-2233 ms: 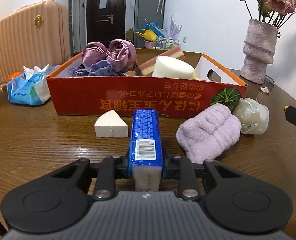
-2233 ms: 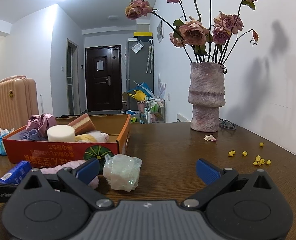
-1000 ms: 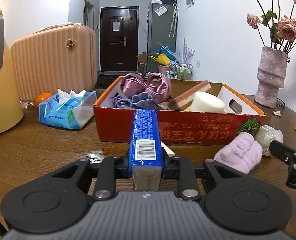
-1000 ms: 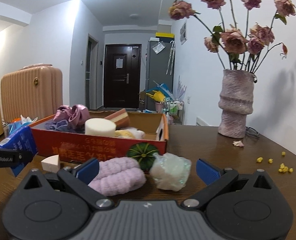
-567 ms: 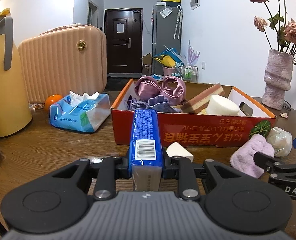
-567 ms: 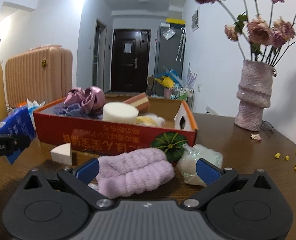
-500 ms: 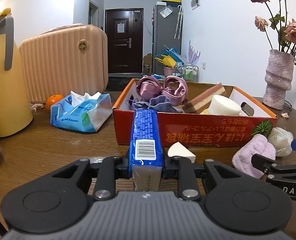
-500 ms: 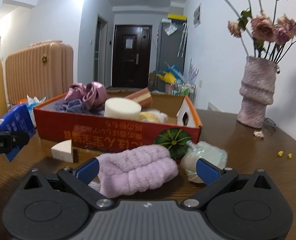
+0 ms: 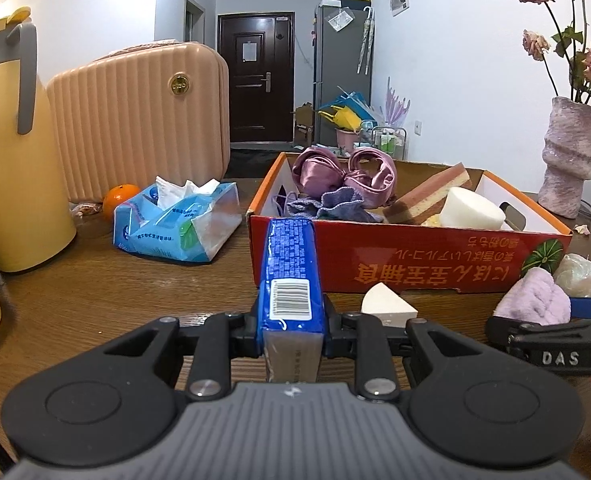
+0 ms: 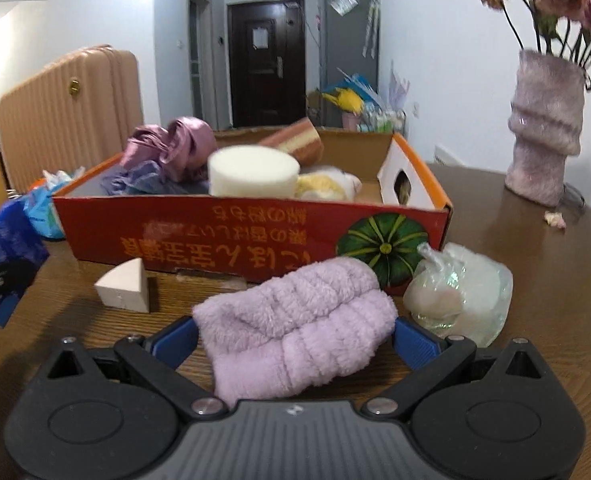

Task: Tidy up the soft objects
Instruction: 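Grasp and lift the pink fuzzy towel with the right tool while the left holds the blue packet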

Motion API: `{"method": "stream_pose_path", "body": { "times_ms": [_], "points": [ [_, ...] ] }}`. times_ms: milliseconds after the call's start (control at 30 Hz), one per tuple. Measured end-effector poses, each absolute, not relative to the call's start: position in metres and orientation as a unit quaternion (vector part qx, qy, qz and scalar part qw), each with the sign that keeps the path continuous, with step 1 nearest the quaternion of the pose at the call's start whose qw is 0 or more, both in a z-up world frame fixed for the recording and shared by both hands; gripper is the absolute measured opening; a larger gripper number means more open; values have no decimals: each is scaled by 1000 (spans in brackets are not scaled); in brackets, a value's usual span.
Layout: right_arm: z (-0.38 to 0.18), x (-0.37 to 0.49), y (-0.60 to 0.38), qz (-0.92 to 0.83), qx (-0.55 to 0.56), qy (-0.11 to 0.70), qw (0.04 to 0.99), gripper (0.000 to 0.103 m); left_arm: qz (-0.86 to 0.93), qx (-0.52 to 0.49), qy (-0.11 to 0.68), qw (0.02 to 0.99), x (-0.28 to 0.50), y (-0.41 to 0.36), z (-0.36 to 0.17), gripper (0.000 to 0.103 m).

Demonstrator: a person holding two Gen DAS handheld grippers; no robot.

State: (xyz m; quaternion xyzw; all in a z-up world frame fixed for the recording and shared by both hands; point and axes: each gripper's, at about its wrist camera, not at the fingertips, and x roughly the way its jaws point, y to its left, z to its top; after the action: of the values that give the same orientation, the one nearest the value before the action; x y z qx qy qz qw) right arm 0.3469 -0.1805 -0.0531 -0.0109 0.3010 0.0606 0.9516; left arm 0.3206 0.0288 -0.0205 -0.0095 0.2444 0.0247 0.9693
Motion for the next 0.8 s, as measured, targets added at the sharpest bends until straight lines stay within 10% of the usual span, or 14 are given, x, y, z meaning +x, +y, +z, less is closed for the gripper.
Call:
{"method": "stream_pose_path", "body": {
  "times_ms": [300,567,800],
  "points": [
    [-59,362,-188,57,22,321,945,81,21,-7,245,969,321,28,-21,25],
    [-46,342,-187,67,8,259,963,31,19,-8,242,970,320,28,-21,25],
    [-35,324,-182,75,-9,207,975,28,20,-8,240,970,319,28,-20,25]
  ]
}}
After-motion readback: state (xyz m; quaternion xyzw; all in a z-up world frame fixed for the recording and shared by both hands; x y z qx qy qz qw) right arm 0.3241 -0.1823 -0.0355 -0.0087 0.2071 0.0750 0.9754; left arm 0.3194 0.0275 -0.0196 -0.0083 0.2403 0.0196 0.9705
